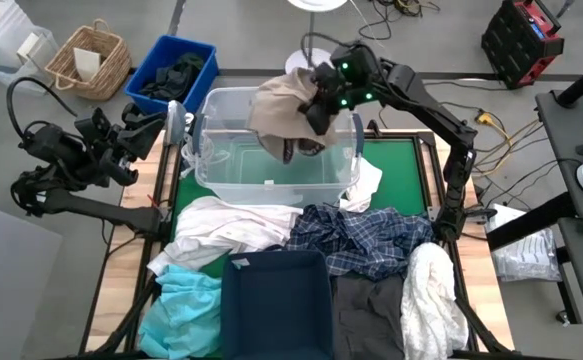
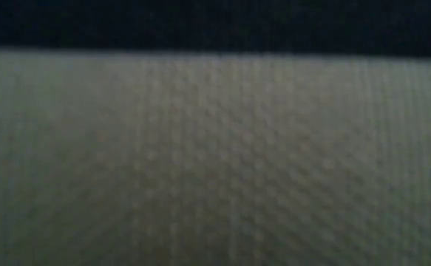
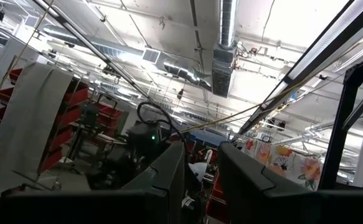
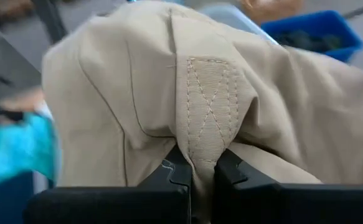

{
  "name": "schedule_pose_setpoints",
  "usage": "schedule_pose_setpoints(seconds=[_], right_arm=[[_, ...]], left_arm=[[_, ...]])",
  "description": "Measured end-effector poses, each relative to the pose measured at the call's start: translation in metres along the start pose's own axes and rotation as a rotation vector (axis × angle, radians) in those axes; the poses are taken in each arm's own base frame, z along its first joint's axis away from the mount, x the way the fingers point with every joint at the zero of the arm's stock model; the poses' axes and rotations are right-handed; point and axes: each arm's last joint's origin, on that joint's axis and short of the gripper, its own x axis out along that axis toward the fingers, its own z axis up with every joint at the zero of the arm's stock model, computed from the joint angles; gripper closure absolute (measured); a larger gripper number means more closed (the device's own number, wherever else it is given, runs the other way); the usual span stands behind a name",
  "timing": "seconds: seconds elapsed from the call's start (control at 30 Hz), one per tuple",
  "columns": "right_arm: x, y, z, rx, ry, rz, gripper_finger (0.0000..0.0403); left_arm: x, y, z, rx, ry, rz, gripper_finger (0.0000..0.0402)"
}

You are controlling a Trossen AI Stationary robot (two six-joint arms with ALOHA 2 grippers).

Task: Sort clothes
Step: Put the light brown shorts into the transparent laundry bin

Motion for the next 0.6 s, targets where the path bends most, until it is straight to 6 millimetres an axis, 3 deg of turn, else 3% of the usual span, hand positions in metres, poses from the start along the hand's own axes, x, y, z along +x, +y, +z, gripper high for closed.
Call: schedule_pose_setpoints(seconds=[0.23, 0.6], right_arm=[[0.0, 0.002, -0.015, -0.064, 0.147, -0.083, 0.039], [0.004, 0.002, -0.016, -0.197, 0.174, -0.245, 0.039]], left_arm=[[0.0, 0.0, 0.0, 0.0, 0.0, 0.0, 0.0323], [0.0, 0.0, -0.001, 0.0, 0.002, 0.0, 0.0323]])
